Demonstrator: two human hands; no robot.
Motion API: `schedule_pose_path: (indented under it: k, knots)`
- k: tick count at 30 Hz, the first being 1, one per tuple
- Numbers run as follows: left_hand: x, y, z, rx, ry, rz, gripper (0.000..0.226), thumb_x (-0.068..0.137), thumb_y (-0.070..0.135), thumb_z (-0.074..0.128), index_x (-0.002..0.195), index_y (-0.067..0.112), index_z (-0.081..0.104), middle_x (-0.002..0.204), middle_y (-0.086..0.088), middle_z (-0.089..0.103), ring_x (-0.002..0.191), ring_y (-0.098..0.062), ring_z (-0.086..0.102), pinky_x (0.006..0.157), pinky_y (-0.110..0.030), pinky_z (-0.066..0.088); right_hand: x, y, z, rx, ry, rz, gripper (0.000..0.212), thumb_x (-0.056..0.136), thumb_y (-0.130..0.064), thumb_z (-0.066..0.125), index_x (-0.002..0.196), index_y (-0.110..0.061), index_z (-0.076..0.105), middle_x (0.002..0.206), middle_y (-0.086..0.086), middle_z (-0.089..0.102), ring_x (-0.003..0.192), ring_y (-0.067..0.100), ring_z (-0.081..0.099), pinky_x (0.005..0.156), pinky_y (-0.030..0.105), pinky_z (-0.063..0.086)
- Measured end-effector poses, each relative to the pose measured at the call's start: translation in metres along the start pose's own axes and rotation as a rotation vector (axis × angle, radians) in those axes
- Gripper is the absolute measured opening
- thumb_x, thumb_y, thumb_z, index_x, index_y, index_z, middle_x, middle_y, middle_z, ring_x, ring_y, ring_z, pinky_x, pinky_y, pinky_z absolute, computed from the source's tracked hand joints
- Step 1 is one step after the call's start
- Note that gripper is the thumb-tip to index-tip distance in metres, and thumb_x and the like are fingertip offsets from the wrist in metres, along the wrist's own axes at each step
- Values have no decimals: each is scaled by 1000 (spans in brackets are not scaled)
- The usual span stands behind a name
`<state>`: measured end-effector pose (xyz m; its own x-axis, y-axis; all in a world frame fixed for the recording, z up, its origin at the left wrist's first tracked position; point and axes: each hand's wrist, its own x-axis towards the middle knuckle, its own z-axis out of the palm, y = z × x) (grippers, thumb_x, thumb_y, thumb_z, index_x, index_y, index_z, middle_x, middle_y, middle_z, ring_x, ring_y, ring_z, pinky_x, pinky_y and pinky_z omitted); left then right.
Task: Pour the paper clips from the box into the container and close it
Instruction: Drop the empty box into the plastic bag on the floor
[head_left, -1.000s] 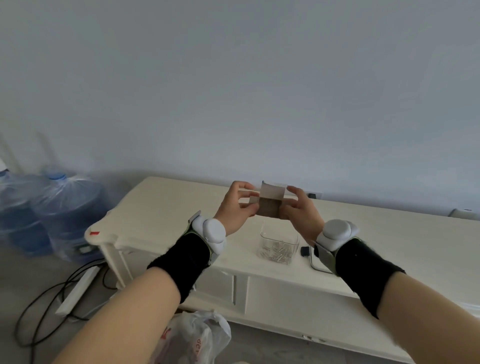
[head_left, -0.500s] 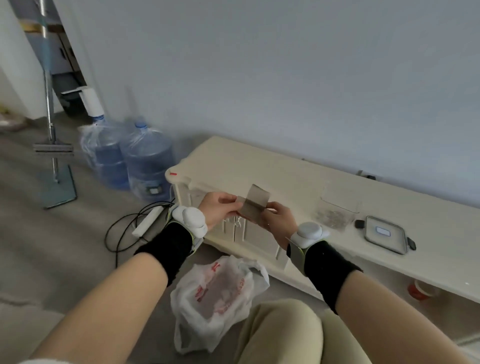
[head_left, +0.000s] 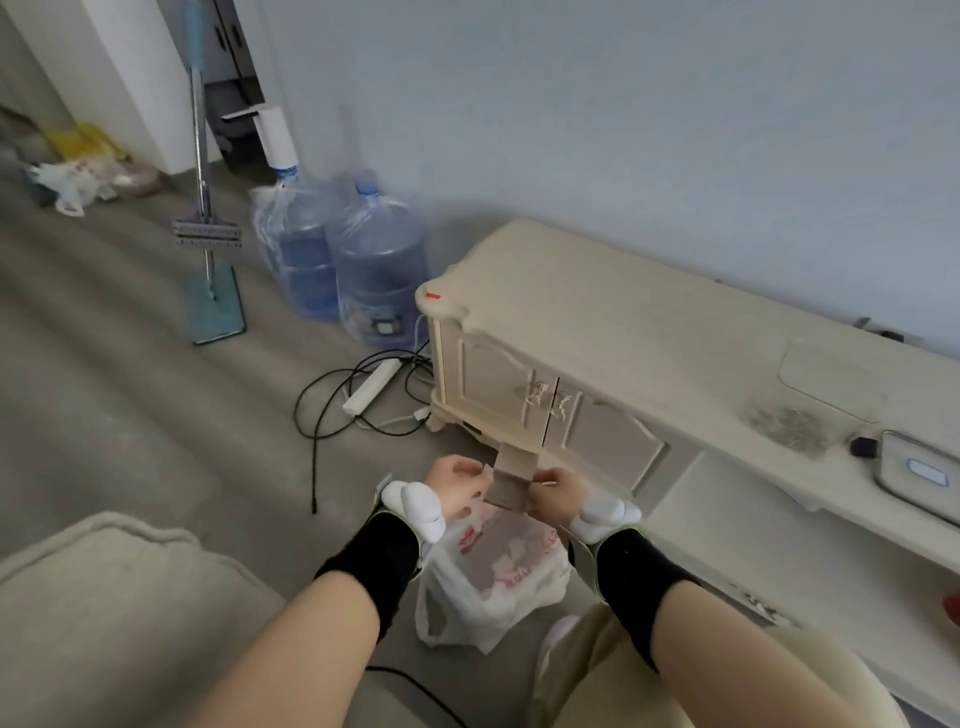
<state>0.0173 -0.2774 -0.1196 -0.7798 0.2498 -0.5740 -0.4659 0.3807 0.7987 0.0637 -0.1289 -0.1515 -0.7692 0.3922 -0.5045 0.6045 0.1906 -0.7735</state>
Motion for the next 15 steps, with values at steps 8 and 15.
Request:
schedule_pose_path:
  k: [8, 15]
  knots:
    - [20, 0, -21, 288, -6, -131, 28, 93, 19, 51, 73, 1, 59, 79, -12, 63, 87, -23, 49, 75, -29, 33, 31, 15, -9, -295, 36, 68, 16, 79, -37, 54, 87, -24, 59, 88, 8, 62, 84, 24, 59, 84, 36, 49]
    - [18, 30, -15, 276, 6, -89, 32, 93, 12, 51, 62, 15, 46, 69, -2, 50, 69, -17, 48, 75, -29, 37, 26, -11, -26, -248, 76, -9, 34, 83, -27, 51, 48, -26, 50, 51, -8, 47, 60, 19, 49, 65, 30, 38]
